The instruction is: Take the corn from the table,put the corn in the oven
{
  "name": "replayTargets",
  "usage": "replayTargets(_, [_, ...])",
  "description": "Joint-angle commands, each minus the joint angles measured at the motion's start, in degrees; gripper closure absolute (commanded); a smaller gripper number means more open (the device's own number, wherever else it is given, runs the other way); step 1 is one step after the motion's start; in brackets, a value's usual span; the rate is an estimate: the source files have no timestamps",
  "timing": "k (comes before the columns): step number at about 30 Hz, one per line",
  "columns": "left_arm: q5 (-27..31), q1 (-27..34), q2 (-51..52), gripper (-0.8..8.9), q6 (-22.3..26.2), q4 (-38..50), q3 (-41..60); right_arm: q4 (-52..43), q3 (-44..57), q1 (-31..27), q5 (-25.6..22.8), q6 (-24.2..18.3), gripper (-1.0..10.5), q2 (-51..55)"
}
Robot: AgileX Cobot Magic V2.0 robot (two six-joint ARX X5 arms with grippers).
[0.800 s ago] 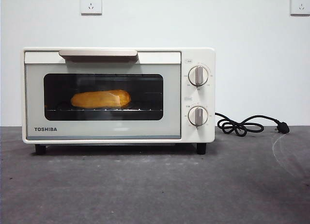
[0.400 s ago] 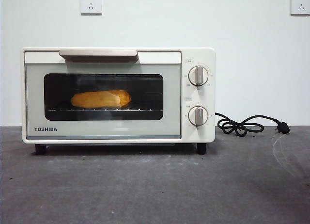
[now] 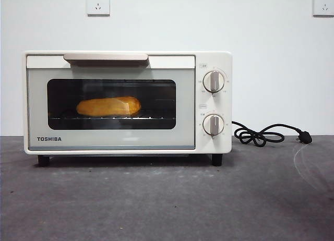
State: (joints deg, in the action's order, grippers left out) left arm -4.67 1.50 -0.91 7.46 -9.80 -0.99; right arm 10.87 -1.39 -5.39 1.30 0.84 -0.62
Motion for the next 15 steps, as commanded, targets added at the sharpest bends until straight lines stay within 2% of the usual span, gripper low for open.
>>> replayTargets(1, [0.0,0.2,0.0,8.17,0.2,0.4,0.4,-0.4,0.5,0.0,-0.3,0.5,9.5,0.1])
replayTargets(15, [0.0,0.2,0.0,8.17,0.2,0.4,0.4,-0.4,0.5,0.0,-0.3,0.5,9.5,0.1])
